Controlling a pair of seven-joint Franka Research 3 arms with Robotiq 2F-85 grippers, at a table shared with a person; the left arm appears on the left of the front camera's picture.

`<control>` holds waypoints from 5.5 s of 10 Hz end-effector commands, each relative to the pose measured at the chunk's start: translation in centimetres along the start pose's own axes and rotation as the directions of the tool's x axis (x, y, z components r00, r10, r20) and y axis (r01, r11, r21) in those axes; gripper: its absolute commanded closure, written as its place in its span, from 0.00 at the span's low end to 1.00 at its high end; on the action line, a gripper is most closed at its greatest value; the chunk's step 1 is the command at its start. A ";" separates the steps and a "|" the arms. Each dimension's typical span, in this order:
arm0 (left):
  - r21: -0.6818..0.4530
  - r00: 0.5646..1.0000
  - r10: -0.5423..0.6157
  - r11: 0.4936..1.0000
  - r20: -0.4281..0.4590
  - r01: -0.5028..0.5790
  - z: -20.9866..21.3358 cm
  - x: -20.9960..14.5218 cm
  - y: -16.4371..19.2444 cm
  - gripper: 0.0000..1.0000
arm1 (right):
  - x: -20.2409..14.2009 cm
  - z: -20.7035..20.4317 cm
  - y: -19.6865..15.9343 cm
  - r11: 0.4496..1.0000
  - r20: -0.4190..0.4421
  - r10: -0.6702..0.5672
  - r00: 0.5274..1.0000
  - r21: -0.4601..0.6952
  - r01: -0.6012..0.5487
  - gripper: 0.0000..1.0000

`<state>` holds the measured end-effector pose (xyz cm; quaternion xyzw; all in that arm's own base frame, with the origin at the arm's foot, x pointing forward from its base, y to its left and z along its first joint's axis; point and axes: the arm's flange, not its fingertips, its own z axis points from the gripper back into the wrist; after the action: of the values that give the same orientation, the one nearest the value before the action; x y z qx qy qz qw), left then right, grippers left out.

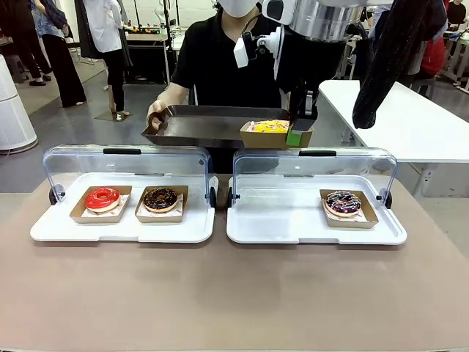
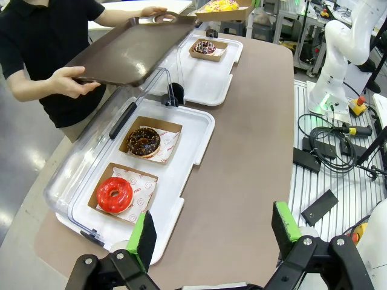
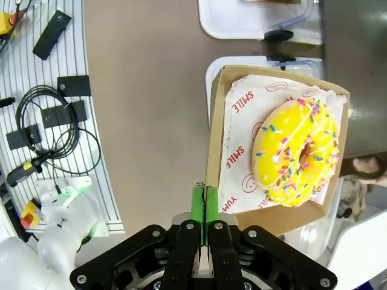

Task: Provide the desired donut to the person.
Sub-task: Place the picked Paper togo box onto the Handle tray extended by the person.

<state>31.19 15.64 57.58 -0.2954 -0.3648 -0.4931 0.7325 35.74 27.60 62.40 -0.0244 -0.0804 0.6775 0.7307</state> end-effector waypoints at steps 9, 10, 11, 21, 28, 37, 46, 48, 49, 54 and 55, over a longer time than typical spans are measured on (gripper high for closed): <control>-0.002 1.000 -0.014 1.000 0.020 0.014 0.2 0.0 0.0 0.00 | 0.2 0.1 0.1 1.000 0.004 -0.001 1.000 -0.010 0.001 1.00; -0.002 1.000 -0.014 1.000 0.020 0.014 0.2 0.0 0.0 0.00 | 0.2 0.1 0.1 1.000 0.004 -0.001 1.000 -0.010 0.001 1.00; -0.002 1.000 -0.014 1.000 0.020 0.014 0.2 0.0 0.0 0.00 | 0.2 0.1 0.1 1.000 0.004 -0.001 1.000 -0.010 0.001 1.00; -0.002 1.000 -0.014 1.000 0.020 0.014 0.2 0.0 0.0 0.00 | 0.3 3.6 -4.7 0.999 0.051 0.027 0.998 -0.018 -0.026 0.98; -0.002 1.000 -0.014 1.000 0.020 0.014 0.2 0.0 0.0 0.00 | 0.2 0.4 -14.5 0.991 0.128 0.120 0.984 0.042 -0.126 0.98; -0.002 1.000 -0.014 1.000 0.020 0.014 0.2 0.0 0.0 0.00 | 1.3 -5.5 -20.2 0.983 0.120 0.084 0.989 0.151 -0.102 0.98; -0.002 1.000 -0.014 1.000 0.020 0.014 0.2 0.0 0.0 0.00 | 0.3 -7.7 -20.9 0.981 0.093 0.020 0.995 0.188 -0.037 0.31; -0.002 1.000 -0.014 1.000 0.020 0.014 0.2 0.0 0.0 0.00 | 0.2 -7.6 -21.0 0.981 0.094 0.018 0.995 0.188 -0.036 0.00; -0.002 1.000 -0.014 1.000 0.020 0.014 0.2 0.0 0.0 0.00 | 0.2 -7.6 -20.9 0.981 0.095 0.017 0.995 0.190 -0.034 0.00; -0.002 1.000 -0.014 1.000 0.020 0.014 0.2 0.0 0.0 0.00 | 0.1 -7.5 -20.7 0.981 0.093 0.025 0.995 0.189 -0.042 0.00; -0.002 1.000 -0.014 1.000 0.020 0.014 0.2 0.0 0.0 0.00 | 0.0 -7.5 -20.7 0.981 0.091 0.025 0.996 0.190 -0.042 0.00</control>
<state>31.19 15.65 57.62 -0.2951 -0.3650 -0.4931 0.7325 57.23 26.58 57.55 0.0780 -0.0540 0.6975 0.7102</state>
